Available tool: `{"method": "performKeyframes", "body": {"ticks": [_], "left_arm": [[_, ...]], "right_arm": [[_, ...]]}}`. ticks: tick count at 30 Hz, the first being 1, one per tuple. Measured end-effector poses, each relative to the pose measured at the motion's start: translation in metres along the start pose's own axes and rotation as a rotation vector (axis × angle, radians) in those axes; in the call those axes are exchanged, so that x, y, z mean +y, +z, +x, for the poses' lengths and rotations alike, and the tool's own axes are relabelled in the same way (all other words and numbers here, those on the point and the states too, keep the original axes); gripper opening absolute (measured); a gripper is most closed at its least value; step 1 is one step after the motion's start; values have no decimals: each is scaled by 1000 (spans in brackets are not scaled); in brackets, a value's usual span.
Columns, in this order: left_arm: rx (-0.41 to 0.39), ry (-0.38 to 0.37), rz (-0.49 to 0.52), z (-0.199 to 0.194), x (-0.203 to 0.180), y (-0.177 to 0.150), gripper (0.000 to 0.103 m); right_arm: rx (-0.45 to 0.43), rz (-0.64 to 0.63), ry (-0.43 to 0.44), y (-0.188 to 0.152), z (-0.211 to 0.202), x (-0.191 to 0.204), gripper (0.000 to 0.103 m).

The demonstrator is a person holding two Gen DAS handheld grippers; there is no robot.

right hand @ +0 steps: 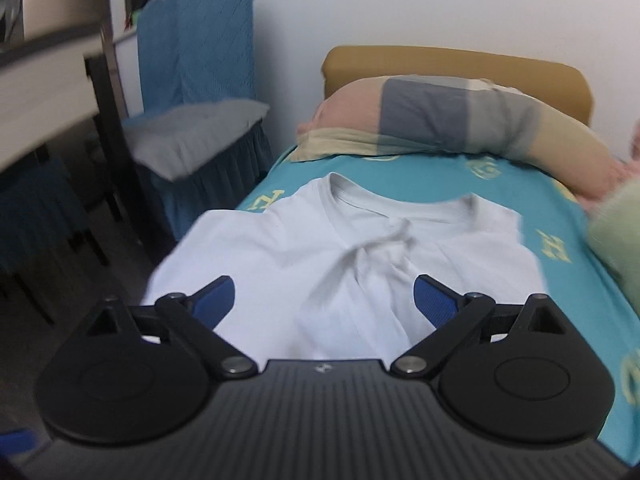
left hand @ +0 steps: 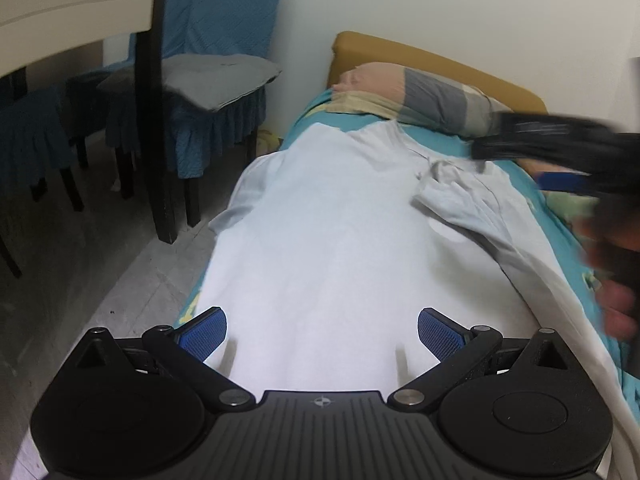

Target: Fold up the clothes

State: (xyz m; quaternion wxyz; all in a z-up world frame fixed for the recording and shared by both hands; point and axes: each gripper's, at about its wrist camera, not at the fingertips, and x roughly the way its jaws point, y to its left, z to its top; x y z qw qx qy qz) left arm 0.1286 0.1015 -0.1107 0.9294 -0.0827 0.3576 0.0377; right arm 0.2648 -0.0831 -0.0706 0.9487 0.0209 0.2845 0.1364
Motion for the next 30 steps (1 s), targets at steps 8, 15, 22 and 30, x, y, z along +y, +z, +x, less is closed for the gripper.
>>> {"method": "performKeyframes", "body": {"ticks": [8,15,22,30], "left_arm": [[8,-1,82,-34,-57,-18,103],[18,-24,105,-90,-109,-35,103],[170,-224,137,-119,-200,-80,95],[342,-386,267,-119,-311,-139,79]], "right_arm": [[-3,112,-41,-47,-173,-50,98],[-114,238,6,-55,-269,-90,98],[-202,384,-51,-70,-319,-168,98],[-299,556,-159,-89,-347,-253,98]]}}
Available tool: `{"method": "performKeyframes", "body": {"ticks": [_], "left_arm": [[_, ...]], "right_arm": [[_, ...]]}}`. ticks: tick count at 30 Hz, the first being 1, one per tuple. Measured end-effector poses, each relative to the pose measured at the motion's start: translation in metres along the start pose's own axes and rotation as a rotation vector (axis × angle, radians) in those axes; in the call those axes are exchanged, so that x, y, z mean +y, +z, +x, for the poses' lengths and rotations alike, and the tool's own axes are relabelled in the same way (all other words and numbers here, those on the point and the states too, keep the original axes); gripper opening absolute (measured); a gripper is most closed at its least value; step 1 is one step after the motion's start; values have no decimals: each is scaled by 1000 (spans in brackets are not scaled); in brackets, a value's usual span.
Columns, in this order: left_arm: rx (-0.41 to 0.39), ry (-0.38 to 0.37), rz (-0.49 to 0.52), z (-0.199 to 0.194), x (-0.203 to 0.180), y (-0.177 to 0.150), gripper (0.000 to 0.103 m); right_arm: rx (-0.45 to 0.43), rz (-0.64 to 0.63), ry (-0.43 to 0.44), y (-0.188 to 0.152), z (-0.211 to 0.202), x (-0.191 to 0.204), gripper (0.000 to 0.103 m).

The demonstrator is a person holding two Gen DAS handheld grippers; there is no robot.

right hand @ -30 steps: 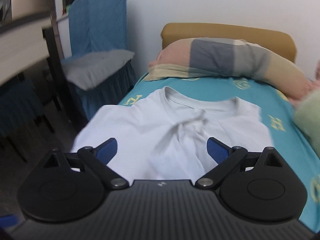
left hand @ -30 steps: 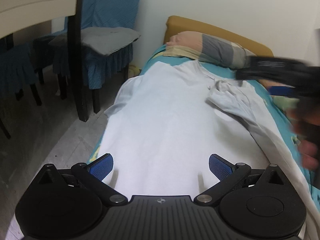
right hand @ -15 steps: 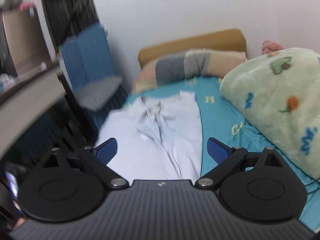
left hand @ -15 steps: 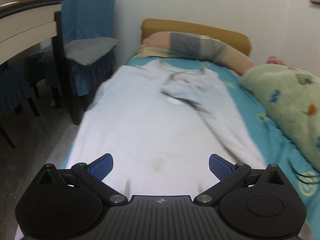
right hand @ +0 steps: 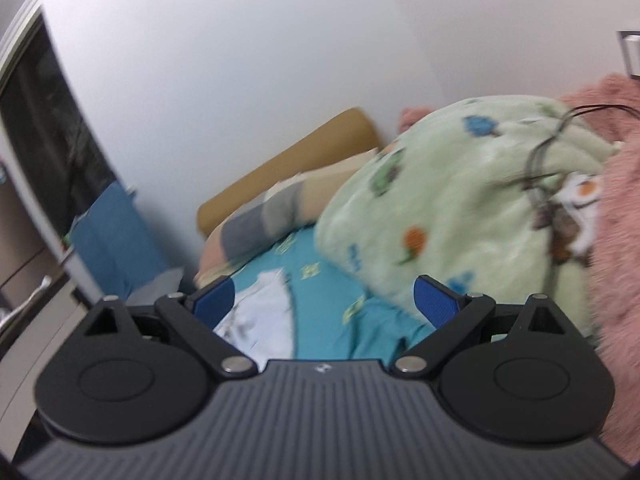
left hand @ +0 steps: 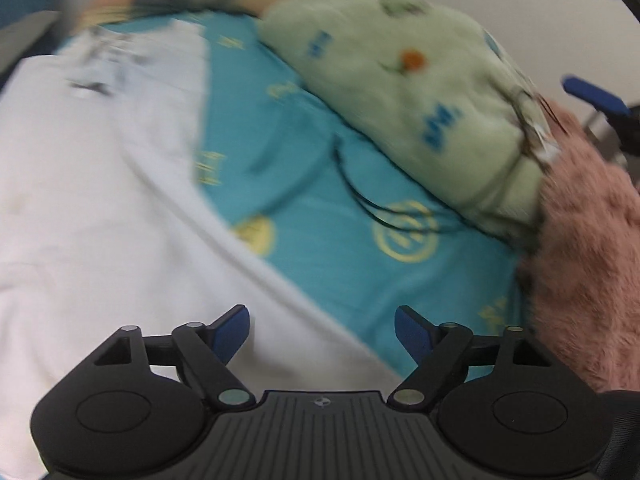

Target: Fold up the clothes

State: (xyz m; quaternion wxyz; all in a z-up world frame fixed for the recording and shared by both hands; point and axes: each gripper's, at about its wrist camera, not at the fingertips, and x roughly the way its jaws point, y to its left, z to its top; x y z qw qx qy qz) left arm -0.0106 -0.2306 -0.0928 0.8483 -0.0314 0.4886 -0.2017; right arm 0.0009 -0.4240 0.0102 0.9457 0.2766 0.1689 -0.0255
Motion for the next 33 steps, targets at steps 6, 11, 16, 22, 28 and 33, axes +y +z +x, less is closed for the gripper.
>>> {"method": "performKeyframes", "body": {"ticks": [6,11,16,22,28,33], "left_arm": [[113,30,119,40,-29,-19,58],[92,143,248,47,-41,-29,15],[40,98,211,15,-33,-18,6],[-34,58,204,-68,1,-20,6],[66,63,-103,-116,91,-44,4],[193,24,-339,-106,144,-57,2]], "right_arm": [[53,33,-3,-6,19,-24,98],[55,-70,-85,-15,30,-18,98],[65,-65,-78,-15,31,-20,98],[-70,-190,-172,-12,10,-2,98],[-35,-183,-111,-14,9,11,98],[59,-230,-55,-33,21,37,98]]}}
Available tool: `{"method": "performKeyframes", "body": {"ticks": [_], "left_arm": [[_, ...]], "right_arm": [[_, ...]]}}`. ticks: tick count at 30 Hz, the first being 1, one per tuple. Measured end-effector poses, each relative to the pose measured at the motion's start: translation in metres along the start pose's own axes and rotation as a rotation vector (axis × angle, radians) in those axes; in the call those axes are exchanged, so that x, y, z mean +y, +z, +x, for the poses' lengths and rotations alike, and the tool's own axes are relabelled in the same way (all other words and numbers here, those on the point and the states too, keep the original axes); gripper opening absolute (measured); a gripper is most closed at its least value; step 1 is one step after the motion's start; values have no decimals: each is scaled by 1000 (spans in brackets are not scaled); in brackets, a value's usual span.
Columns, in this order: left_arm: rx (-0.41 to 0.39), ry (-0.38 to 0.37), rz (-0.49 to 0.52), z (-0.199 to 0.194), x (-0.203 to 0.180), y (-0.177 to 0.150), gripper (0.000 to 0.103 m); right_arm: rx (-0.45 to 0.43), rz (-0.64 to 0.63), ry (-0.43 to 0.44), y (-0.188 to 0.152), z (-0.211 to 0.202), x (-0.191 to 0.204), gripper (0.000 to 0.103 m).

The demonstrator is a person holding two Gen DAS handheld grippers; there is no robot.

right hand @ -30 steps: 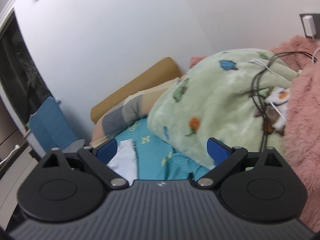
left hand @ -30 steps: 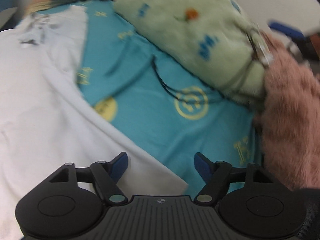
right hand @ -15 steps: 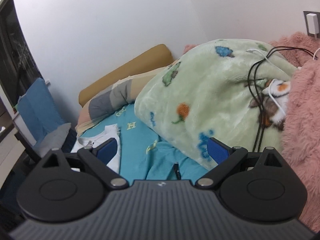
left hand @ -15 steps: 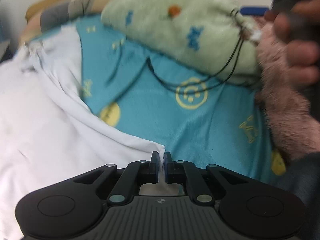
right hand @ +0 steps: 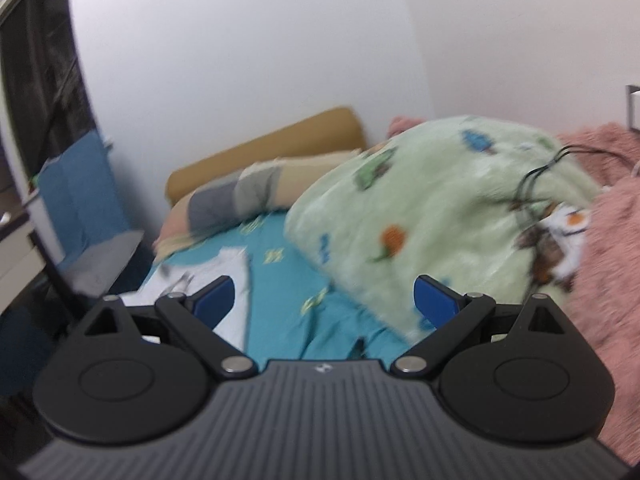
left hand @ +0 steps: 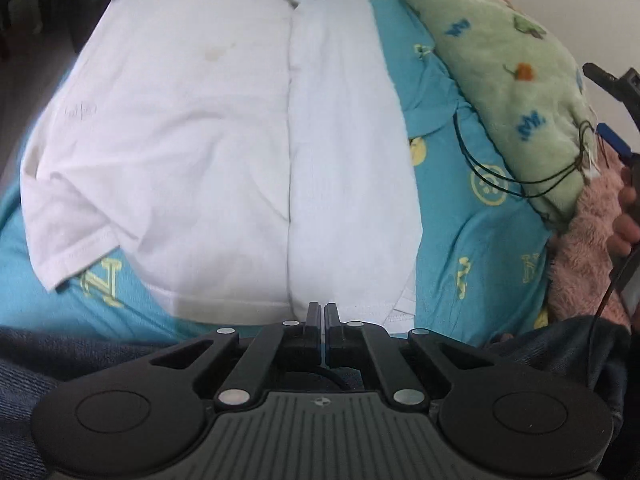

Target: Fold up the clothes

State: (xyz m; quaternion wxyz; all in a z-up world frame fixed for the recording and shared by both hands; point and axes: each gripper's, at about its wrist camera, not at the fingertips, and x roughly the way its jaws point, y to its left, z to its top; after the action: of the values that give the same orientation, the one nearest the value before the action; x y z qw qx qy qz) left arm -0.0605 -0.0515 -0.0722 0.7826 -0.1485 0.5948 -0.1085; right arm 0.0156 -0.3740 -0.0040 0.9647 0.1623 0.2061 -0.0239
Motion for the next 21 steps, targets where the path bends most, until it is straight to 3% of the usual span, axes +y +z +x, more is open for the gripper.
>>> {"method": "performKeyframes", "body": {"ticks": [2,4,6,9,14,15,18,21], "left_arm": [[-1,-35,-18,-1,3,5,11],[-12,-76,-32,-4,5,13,36],[-38,-58,-7,-3,4,30,49],[-91,-14,39,-1,3,59,59],[-294,143,134,0,-2,108,68],[-333,162,144,-1,-4,114,74],[-442,187,148,-2,-14,124,84],[-505,154,144,-1,-22,123,93]], "right_arm": [[44,-18,36,-7,4,14,98],[85,-32,64,-14,7,28,98],[116,-43,81,-21,9,40,98],[149,-58,91,-31,15,55,98],[176,-78,115,-47,33,73,98],[183,-86,121,-51,37,75,98],[195,-83,155,-58,47,77,98],[172,-69,184,-58,50,77,98]]}}
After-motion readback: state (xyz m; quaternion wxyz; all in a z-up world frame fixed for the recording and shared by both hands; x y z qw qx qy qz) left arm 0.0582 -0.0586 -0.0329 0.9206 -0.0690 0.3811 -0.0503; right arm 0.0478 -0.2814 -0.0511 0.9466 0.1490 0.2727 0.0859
